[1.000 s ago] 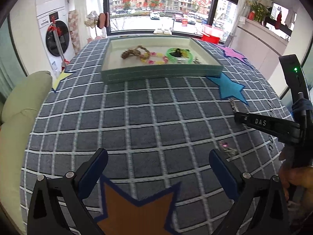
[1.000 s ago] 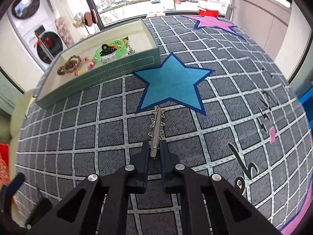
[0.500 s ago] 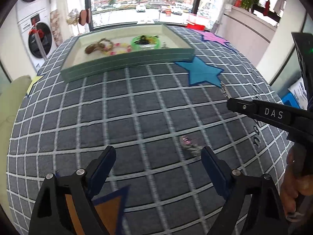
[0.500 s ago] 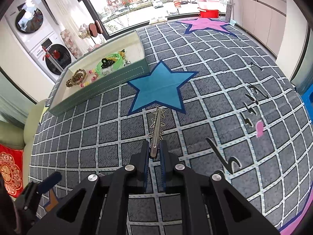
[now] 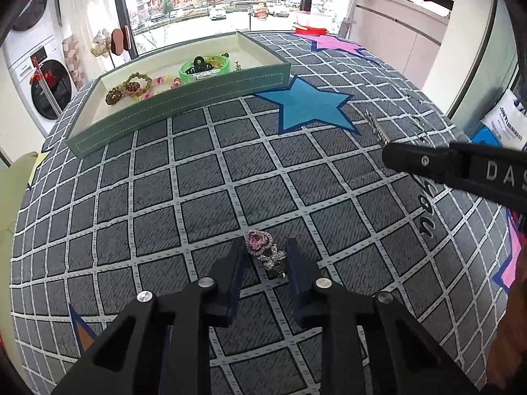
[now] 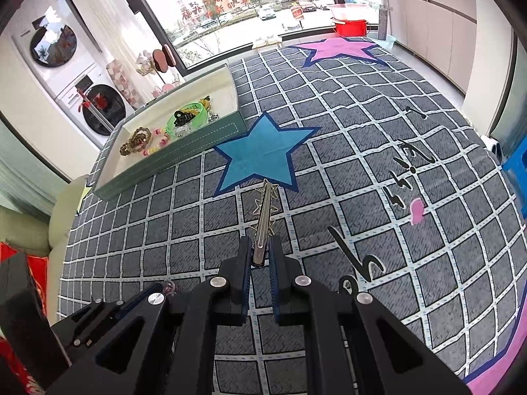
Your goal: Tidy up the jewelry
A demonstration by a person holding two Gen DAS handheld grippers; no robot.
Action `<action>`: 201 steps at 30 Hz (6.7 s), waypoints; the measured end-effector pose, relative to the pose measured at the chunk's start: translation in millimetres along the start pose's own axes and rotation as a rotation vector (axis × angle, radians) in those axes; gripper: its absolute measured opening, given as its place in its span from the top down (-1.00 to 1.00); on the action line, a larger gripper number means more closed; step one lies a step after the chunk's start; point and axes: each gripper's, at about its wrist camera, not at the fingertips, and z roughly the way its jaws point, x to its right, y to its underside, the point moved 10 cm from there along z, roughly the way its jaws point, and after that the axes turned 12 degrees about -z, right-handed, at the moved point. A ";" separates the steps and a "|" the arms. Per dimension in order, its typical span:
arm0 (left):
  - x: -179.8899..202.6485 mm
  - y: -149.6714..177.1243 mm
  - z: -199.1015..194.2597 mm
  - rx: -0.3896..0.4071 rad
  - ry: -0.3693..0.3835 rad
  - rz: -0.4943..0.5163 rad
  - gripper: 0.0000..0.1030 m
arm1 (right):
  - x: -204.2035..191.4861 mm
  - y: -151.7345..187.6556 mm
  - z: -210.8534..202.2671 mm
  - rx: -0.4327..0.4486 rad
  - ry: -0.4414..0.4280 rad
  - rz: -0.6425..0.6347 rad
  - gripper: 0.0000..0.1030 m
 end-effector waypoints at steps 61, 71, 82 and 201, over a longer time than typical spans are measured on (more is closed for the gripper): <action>-131.6 -120.8 -47.7 0.199 0.049 -0.144 0.48 | -76.0 -82.4 15.5 0.019 -0.104 -0.120 0.78; -149.6 -149.6 -35.9 0.211 0.016 -0.167 0.48 | -76.9 -112.3 33.5 0.020 -0.105 -0.147 0.78; -160.9 -194.3 -30.3 0.248 -0.011 -0.181 0.48 | -75.1 -145.2 54.0 0.022 -0.115 -0.145 0.78; -163.2 -173.3 -2.7 0.282 -0.243 -0.139 -1.00 | -73.7 -139.8 87.0 0.102 0.043 -0.252 -0.69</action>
